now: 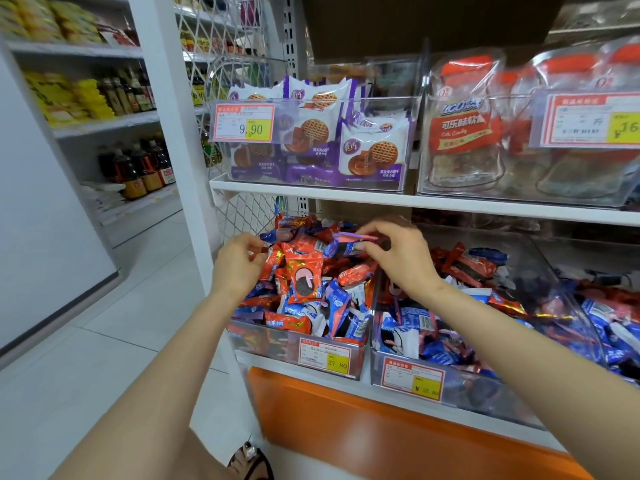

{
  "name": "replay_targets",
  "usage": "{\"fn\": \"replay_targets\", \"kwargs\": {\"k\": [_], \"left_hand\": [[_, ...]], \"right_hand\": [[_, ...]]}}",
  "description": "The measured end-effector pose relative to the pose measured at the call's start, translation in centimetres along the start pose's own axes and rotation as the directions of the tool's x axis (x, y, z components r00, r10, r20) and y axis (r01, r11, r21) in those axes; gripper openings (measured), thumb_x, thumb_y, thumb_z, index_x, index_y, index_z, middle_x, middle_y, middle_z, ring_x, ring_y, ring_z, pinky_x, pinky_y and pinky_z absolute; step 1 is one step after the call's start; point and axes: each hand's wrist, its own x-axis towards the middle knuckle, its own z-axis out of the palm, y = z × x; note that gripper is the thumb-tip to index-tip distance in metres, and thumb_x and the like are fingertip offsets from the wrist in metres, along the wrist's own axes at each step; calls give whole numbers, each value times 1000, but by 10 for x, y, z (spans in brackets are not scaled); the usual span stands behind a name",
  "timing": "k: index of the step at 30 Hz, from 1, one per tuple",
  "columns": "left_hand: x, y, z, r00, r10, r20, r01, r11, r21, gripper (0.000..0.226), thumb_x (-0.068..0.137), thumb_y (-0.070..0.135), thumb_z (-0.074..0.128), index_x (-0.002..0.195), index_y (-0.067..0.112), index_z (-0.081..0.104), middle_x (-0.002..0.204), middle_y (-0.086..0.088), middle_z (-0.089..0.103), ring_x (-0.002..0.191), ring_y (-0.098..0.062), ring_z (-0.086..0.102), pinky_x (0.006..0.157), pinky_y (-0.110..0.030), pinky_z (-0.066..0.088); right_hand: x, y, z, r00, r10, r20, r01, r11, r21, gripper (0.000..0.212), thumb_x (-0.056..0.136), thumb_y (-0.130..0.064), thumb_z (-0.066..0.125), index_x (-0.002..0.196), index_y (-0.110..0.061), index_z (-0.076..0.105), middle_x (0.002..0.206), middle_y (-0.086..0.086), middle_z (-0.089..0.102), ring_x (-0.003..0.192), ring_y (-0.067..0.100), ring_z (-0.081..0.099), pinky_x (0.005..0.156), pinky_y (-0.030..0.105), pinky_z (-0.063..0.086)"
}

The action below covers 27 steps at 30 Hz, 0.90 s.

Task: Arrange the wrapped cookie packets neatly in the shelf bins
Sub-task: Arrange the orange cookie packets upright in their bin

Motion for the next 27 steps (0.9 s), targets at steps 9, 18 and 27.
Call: {"fn": "replay_targets", "kwargs": {"k": [9, 18, 27], "left_hand": [[4, -3, -9, 979, 77, 189, -95, 991, 93, 16, 84, 7, 66, 100, 7, 63, 109, -7, 58, 84, -14, 55, 71, -23, 38], [-4, -16, -11, 960, -53, 276, -34, 953, 301, 42, 79, 15, 73, 115, 6, 54, 118, -13, 52, 106, -28, 54, 84, -33, 44], [-11, -14, 4, 974, -12, 227, -80, 918, 389, 32, 78, 30, 73, 94, 8, 58, 108, -10, 56, 98, -29, 56, 82, -35, 42]], "right_hand": [[-16, -2, -17, 995, -96, 3, 95, 994, 49, 13, 81, -23, 72, 93, -21, 69, 87, -4, 65, 84, 11, 56, 74, 26, 43], [-27, 0, -9, 988, -151, -23, 153, 981, 121, 13, 78, -15, 75, 90, -15, 70, 86, -4, 60, 81, 11, 57, 75, 27, 46], [-27, 5, -11, 988, -140, -66, 149, 976, 160, 14, 76, -12, 76, 89, -15, 71, 86, -6, 61, 84, 3, 54, 76, 10, 40]]}}
